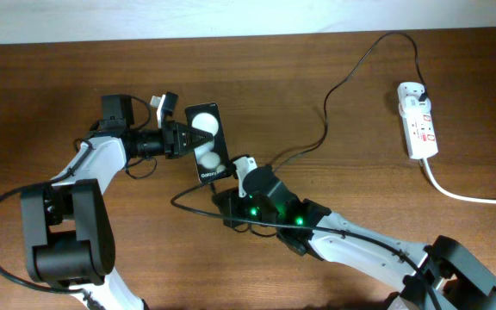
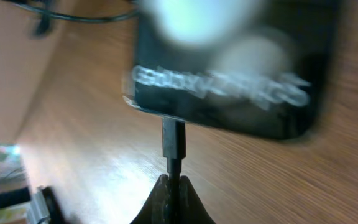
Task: Plug charger to phone and switch on socket
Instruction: 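Align the plug under the phone's bottom port with the right gripper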
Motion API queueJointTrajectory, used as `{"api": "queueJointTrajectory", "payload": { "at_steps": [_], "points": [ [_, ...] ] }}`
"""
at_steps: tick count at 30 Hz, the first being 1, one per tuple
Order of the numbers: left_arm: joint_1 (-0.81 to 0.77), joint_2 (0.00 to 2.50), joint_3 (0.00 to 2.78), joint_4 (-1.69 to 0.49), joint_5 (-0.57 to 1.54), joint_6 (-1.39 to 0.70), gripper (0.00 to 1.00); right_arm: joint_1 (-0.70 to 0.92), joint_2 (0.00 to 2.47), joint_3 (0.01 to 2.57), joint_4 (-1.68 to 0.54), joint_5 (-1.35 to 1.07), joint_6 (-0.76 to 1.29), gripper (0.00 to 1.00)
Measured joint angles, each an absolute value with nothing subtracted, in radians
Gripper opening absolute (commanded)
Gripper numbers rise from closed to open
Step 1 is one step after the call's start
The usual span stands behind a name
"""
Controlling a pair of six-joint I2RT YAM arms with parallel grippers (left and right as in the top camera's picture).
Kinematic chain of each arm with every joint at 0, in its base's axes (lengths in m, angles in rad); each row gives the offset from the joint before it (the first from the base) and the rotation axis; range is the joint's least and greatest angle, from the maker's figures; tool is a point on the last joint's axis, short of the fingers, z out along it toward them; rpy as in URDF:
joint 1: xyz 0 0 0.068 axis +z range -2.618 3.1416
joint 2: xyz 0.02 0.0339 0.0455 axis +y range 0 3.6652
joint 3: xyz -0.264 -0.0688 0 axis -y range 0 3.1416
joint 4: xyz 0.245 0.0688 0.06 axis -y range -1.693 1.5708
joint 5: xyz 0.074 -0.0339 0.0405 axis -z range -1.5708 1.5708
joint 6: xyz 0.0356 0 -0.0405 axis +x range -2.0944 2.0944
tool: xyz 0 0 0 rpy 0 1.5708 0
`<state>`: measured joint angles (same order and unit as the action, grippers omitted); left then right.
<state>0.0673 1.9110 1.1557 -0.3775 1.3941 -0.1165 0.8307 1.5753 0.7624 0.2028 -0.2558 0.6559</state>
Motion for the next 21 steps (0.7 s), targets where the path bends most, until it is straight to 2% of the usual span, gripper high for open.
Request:
{"api": "queueJointTrajectory", "payload": {
  "at_steps": [7, 11, 21],
  "points": [
    [0.067, 1.911, 1.156, -0.377, 1.411, -0.210, 0.00, 0.831, 1.563, 0.762, 0.154, -0.369, 0.585, 0.04],
    [0.067, 1.911, 1.156, -0.378, 1.356, -0.290, 0.00, 0.831, 1.470, 0.761, 0.071, -0.318, 0.571, 0.04],
    [0.067, 1.911, 1.156, -0.377, 1.345, -0.315, 0.00, 0.831, 1.465, 0.719, 0.171, -0.195, 0.603, 0.04]
  ]
}}
